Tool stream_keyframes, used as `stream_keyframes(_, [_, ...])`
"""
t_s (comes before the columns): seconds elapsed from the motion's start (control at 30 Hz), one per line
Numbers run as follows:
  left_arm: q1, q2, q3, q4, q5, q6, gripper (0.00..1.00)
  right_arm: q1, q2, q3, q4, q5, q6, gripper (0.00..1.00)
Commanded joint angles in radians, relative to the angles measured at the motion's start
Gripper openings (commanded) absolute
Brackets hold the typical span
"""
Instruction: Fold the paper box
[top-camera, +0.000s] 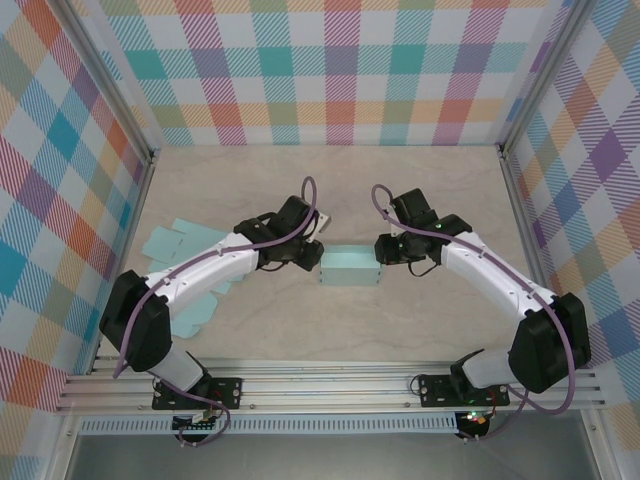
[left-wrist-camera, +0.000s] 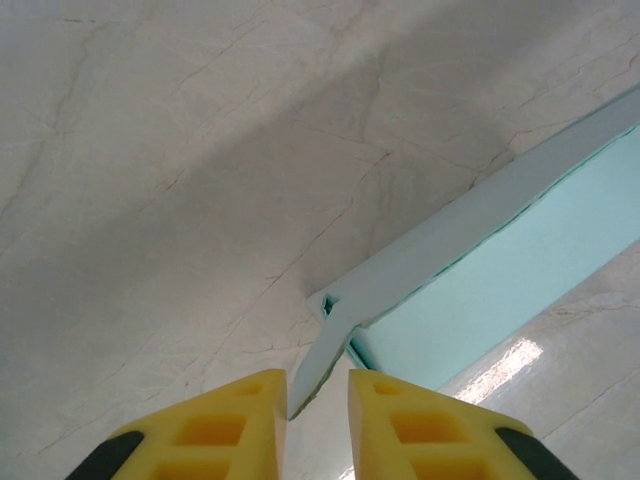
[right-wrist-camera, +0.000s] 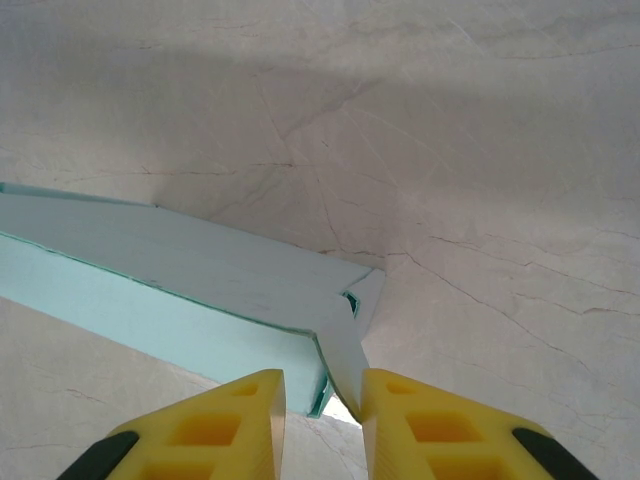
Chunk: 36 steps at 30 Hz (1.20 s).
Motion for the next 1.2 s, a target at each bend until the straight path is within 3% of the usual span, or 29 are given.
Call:
stream_keyframes(0.0, [-0.010,0.012,0.033,-0.017,-0.009,-0.021,0.18,0.009,-0.001,-0.008,0.011,-0.008,0.010,0.24])
stream_keyframes(0.4, [-0.027,0.018,0.026,0.005,0.003,-0.132,0.00,0.021,-0.005,-0.018,0.049,-0.019,0.048,0.10])
stream_keyframes(0.83, [-0.058,-0.004,-0.037,0.128,-0.019,-0.289,0.00,0.035,-0.011,-0.037,0.116,-0.038,0.106,0.08])
stream_keyframes(1.17, [-0.060,0.010,-0.077,0.158,-0.055,-0.292,0.00,0.038,-0.016,-0.073,0.141,-0.025,0.108,0.06])
